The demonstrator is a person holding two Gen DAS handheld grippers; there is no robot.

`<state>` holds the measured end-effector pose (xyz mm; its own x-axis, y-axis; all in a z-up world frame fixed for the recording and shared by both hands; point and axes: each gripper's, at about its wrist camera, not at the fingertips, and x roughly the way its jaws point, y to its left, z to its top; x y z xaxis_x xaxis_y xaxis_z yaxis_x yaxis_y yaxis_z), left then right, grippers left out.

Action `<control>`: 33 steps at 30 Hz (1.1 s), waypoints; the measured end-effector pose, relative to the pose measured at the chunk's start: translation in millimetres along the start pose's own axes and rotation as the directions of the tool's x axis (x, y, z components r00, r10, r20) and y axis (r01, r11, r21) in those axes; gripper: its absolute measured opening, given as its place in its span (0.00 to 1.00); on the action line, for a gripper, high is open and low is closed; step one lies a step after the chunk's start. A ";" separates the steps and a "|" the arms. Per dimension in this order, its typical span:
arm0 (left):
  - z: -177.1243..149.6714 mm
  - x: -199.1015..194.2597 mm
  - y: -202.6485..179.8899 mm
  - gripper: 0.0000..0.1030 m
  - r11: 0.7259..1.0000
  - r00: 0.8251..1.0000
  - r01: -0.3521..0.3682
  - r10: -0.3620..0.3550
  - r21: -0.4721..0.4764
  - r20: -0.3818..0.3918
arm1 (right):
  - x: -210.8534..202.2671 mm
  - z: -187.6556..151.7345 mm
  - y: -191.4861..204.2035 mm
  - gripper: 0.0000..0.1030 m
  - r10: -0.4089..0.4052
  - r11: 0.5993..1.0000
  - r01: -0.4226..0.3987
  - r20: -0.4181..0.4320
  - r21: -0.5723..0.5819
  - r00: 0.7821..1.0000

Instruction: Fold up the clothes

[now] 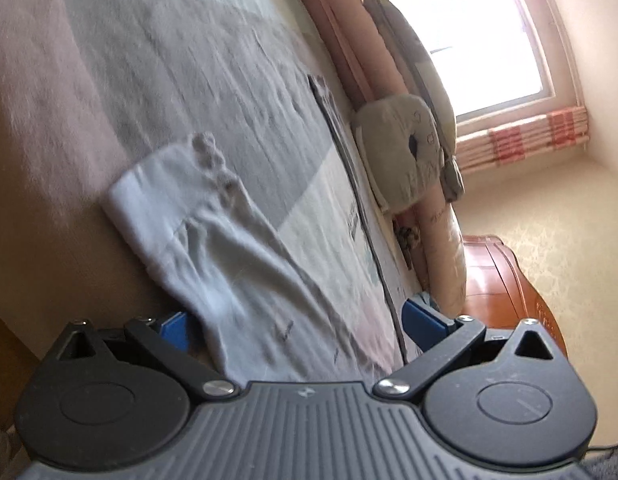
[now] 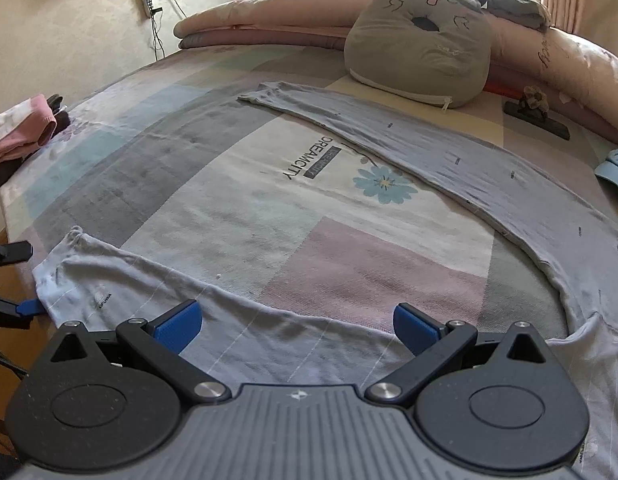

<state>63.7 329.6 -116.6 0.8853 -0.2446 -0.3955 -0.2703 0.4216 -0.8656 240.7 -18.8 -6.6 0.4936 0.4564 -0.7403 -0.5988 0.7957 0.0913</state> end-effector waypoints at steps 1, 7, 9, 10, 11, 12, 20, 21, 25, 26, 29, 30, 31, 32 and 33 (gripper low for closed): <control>2.4 -0.1 0.8 0.99 1.000 1.000 -0.006 0.006 0.002 0.019 | 0.7 0.0 -0.6 1.00 0.002 1.000 -0.002 -0.003 0.000 1.000; 7.6 0.9 4.0 0.99 1.000 0.999 -0.003 0.003 0.002 0.052 | 1.9 -1.7 -1.6 1.00 0.001 1.000 -0.001 -0.014 -0.012 1.000; 10.8 -1.9 1.9 0.99 1.000 0.998 -0.022 0.022 0.013 0.062 | 1.5 -1.8 -3.6 1.00 -0.004 1.000 0.004 -0.014 -0.008 1.000; 12.6 -3.3 0.4 0.99 0.999 0.997 -0.042 0.041 0.017 0.058 | 1.3 -1.8 -4.5 1.00 -0.007 1.000 0.007 -0.014 -0.005 1.000; 14.4 -4.7 -1.1 0.99 0.998 0.997 -0.064 0.062 0.022 0.055 | 0.9 -1.9 -5.6 1.00 -0.010 1.000 0.010 -0.014 -0.003 1.000; 15.4 -8.7 -3.1 0.99 0.995 0.994 -0.095 0.093 0.037 0.062 | 0.0 -2.0 -6.7 1.00 -0.013 1.000 0.013 -0.011 -0.001 1.000; 25.5 -29.3 -28.3 0.99 0.961 0.971 -0.234 0.222 0.148 0.092 | 10.4 6.3 -10.6 1.00 0.136 0.991 -0.137 -0.046 -0.006 0.990; 25.7 -24.9 -36.5 0.99 0.944 0.962 -0.271 0.260 0.189 0.085 | 17.0 13.5 -8.3 1.00 0.212 0.977 -0.214 -0.066 -0.019 0.975; 22.1 -4.8 -70.3 0.99 0.782 0.876 -0.470 0.471 0.408 0.106 | 56.5 54.0 14.3 1.00 0.525 0.830 -0.549 -0.195 -0.094 0.828; 18.9 -1.8 -76.1 0.99 0.739 0.856 -0.498 0.502 0.454 0.121 | 70.5 65.7 23.9 1.00 0.575 0.784 -0.611 -0.240 -0.113 0.782; 13.3 2.3 -87.4 0.99 0.678 0.836 -0.524 0.525 0.516 0.159 | 119.8 96.5 54.4 1.00 0.649 0.662 -0.739 -0.398 -0.125 0.649; 13.8 0.4 -87.0 0.99 0.687 0.841 -0.520 0.517 0.507 0.162 | 139.1 104.8 63.5 1.00 0.669 0.623 -0.777 -0.454 -0.090 0.589; 14.6 -2.1 -86.3 0.99 0.698 0.845 -0.517 0.509 0.496 0.165 | 156.8 111.7 71.9 1.00 0.685 0.585 -0.810 -0.504 -0.053 0.527; 15.4 -4.0 -84.9 0.99 0.705 0.846 -0.519 0.505 0.483 0.172 | 170.5 115.3 78.9 1.00 0.696 0.551 -0.834 -0.543 -0.015 0.470; 16.1 -5.1 -82.9 0.99 0.709 0.844 -0.524 0.506 0.472 0.177 | 184.3 118.9 85.9 1.00 0.704 0.518 -0.855 -0.580 0.024 0.410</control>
<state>87.7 310.0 -37.8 0.6771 0.1613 -0.7179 -0.4768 0.8393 -0.2612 355.2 181.0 -55.9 -0.5853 0.5164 -0.6251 -0.7167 0.0312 0.6967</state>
